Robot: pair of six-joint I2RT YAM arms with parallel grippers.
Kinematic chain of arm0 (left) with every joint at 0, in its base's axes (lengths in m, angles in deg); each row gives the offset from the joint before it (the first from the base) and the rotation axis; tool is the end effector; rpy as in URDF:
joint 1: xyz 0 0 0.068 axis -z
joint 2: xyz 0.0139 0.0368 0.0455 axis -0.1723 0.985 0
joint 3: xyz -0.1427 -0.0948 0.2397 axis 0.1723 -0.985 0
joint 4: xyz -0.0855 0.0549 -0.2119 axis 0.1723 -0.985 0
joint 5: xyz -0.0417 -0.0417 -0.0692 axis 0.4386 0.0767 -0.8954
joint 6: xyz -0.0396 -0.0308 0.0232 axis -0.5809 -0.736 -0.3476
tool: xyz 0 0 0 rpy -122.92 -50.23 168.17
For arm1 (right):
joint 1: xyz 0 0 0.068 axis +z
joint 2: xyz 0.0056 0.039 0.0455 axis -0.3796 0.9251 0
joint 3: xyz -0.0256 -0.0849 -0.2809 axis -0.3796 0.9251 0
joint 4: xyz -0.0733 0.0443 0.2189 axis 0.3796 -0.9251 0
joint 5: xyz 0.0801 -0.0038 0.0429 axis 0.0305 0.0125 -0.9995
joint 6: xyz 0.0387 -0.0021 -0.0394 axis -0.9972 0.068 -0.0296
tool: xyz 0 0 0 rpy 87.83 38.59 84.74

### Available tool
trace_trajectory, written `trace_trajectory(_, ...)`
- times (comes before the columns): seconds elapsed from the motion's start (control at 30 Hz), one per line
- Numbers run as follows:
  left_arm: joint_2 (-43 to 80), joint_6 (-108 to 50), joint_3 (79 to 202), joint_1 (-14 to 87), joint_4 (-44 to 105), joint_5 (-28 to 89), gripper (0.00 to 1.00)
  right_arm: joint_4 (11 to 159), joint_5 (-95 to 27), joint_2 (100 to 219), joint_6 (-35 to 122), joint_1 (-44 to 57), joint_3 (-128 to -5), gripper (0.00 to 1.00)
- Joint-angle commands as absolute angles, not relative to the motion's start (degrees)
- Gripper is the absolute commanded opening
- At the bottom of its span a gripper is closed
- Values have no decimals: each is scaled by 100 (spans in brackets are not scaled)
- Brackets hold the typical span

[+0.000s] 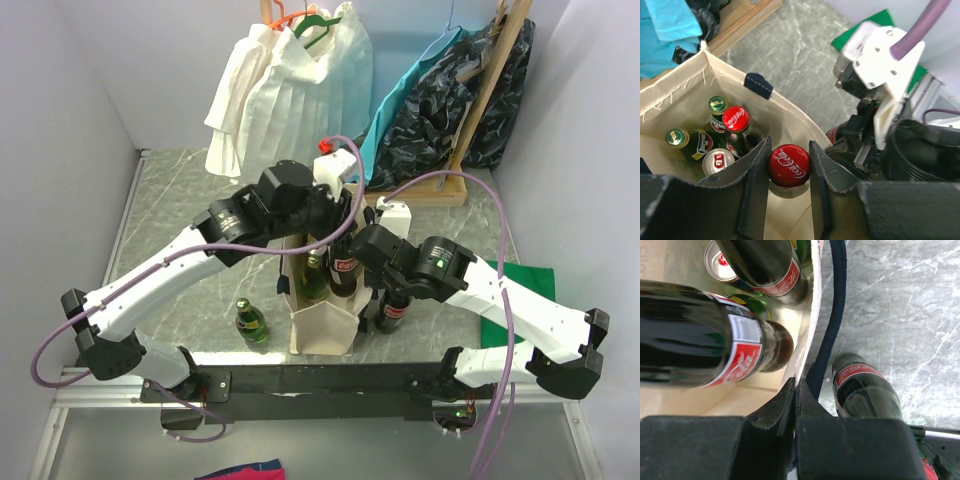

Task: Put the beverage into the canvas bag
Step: Place the drink in the canvas bag.

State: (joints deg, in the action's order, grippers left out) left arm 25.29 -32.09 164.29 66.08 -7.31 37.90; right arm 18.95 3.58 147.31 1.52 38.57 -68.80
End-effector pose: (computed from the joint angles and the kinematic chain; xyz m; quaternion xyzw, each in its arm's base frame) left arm 0.1553 -0.2325 0.4665 0.2987 0.7727 -0.3281 0.4540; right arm 0.1023 0.1452 0.3836 -0.0246 0.9306 0.0786 0.3566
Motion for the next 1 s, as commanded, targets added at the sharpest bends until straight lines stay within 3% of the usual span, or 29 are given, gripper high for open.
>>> trace_trajectory(0.0, 2328, -3130, 16359, 6758, 578, 4437, 1, 1797, 623, 14501, 63, 3904, -7127, 0)
trace_trajectory(0.97, 2196, -3024, 14750, 7206, 1967, 5379, 1, 1850, 597, 14386, 28, 3904, -7039, 0)
